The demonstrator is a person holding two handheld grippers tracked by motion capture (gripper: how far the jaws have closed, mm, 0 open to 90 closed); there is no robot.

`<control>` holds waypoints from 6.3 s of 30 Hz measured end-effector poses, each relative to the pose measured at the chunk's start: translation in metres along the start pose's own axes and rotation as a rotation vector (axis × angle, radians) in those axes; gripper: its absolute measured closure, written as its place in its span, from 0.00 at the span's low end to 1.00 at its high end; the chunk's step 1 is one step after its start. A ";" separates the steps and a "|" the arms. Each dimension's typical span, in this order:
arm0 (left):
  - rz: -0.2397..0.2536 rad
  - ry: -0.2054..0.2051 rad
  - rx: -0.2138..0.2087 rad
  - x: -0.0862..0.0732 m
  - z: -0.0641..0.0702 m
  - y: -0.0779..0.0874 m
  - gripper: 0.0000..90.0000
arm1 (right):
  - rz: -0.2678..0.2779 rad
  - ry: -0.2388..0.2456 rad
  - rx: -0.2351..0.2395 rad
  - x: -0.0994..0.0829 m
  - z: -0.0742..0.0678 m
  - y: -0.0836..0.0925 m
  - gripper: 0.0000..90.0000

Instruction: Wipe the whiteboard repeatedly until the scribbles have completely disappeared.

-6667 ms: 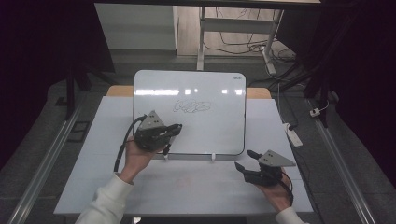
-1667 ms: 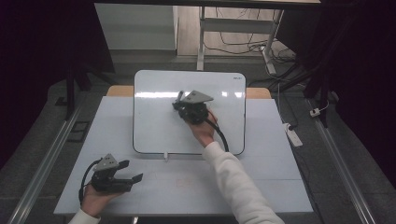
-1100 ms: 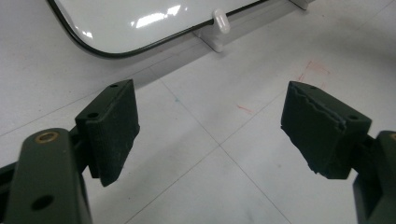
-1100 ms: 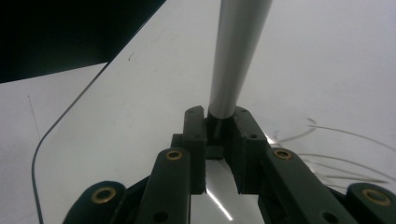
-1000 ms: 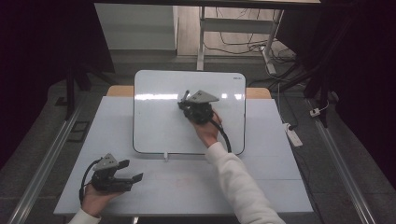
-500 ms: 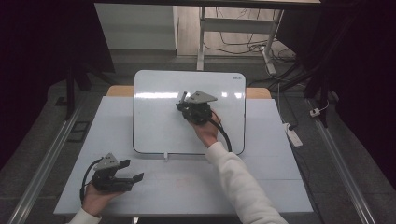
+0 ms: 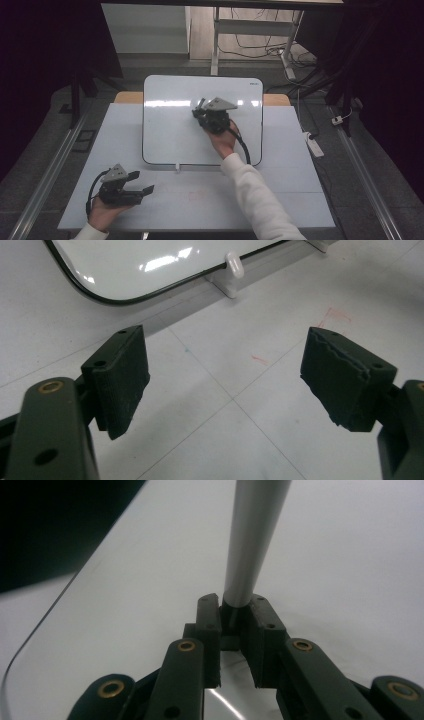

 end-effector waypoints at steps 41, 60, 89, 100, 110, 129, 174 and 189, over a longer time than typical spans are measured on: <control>-0.003 0.002 -0.004 0.001 -0.001 -0.003 0.22 | 0.043 0.018 -0.076 0.009 0.018 0.003 0.86; -0.001 -0.001 -0.004 0.001 0.002 -0.004 0.22 | 0.086 -0.094 -0.158 0.005 0.043 0.026 0.86; -0.003 -0.002 -0.006 0.002 0.001 -0.005 0.22 | 0.074 -0.056 -0.091 -0.012 0.009 0.019 0.86; -0.005 0.001 -0.006 0.002 0.000 -0.006 0.22 | 0.065 -0.012 -0.025 -0.015 -0.007 0.008 0.86; -0.011 -0.004 -0.009 0.002 0.000 -0.007 0.22 | 0.047 -0.017 -0.023 -0.017 -0.007 0.013 0.86; -0.007 0.000 -0.007 0.002 -0.001 -0.007 0.22 | 0.090 -0.037 -0.112 -0.020 0.016 0.036 0.86; 0.000 -0.001 -0.005 0.003 0.000 -0.006 0.22 | 0.146 -0.044 -0.271 -0.031 0.037 0.069 0.86; 0.003 -0.001 -0.007 0.003 -0.001 -0.006 0.22 | 0.181 -0.067 -0.318 -0.024 0.056 0.073 0.86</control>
Point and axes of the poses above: each handheld gripper's, and its own axes: y roughly backward along the jaws, x roughly out of its top, z roughly to its right, the point moved 2 cm from there along -y, roughly forward along the jaws, and after that the axes turned 11 degrees about z, right-handed, at the moved point
